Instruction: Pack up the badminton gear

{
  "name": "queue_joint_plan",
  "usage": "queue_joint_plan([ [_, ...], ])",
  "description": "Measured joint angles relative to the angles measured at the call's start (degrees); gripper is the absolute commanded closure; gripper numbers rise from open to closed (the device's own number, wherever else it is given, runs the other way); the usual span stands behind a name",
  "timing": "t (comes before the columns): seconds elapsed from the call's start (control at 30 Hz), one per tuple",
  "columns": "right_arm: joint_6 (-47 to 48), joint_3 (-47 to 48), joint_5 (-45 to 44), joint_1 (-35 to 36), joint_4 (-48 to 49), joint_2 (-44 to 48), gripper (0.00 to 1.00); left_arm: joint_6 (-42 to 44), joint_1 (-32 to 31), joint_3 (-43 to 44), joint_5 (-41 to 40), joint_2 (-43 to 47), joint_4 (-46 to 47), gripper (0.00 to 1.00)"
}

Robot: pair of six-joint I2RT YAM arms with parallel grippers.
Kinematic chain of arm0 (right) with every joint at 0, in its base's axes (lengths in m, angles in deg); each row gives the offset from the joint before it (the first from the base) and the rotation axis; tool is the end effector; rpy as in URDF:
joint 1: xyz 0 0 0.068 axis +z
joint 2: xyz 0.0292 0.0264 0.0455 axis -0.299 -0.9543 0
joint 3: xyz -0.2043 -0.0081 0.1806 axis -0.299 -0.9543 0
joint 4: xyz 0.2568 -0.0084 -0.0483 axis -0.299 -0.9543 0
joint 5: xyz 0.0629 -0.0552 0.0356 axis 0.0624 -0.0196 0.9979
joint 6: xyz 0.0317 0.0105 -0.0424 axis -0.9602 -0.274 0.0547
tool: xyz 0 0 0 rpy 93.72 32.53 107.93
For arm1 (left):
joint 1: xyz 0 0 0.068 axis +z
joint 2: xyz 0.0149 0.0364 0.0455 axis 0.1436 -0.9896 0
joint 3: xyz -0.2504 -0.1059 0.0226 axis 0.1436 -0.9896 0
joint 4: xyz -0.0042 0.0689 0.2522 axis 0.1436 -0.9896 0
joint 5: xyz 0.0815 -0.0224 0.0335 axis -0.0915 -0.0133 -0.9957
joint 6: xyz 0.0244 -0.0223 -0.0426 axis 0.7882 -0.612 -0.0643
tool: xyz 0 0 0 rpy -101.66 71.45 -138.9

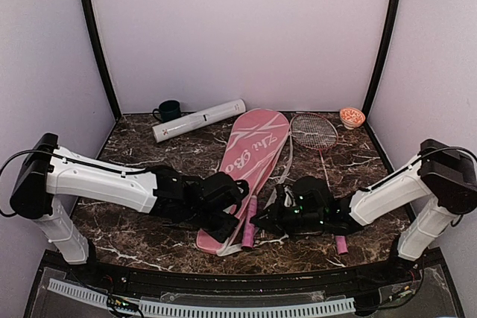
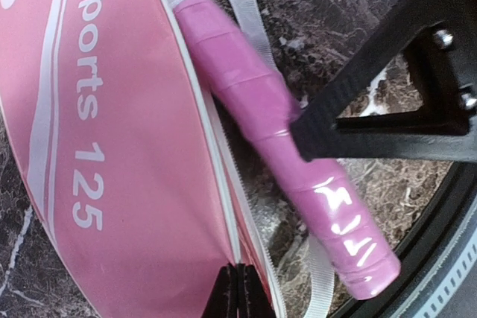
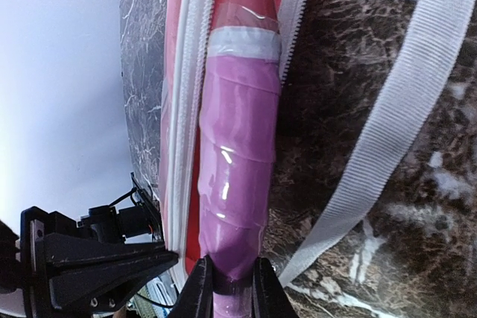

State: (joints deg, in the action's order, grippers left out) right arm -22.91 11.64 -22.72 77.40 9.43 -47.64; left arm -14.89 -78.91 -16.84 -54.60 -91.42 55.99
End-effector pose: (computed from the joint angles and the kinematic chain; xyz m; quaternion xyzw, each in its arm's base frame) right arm 0.1393 0.2542 0.1378 0.0919 0.8601 0.4914 0.1020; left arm 0.1195 -0.3241 0.1992 0.3187 0.9032 -0.1666 0.2345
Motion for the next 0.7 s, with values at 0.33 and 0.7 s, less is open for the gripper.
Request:
queue_joint_plan([
  [0.33,-1.4,2.1,0.2,1.4,4.2,-5.2,1.0,0.1,0.2,-3.9,5.1,2.5,5.8,1.0],
  [0.7,-2.5,1.4,-1.9,2.2,5.2,-3.3,1.0,0.2,0.8,-6.8,8.7,6.4,11.4,1.0],
])
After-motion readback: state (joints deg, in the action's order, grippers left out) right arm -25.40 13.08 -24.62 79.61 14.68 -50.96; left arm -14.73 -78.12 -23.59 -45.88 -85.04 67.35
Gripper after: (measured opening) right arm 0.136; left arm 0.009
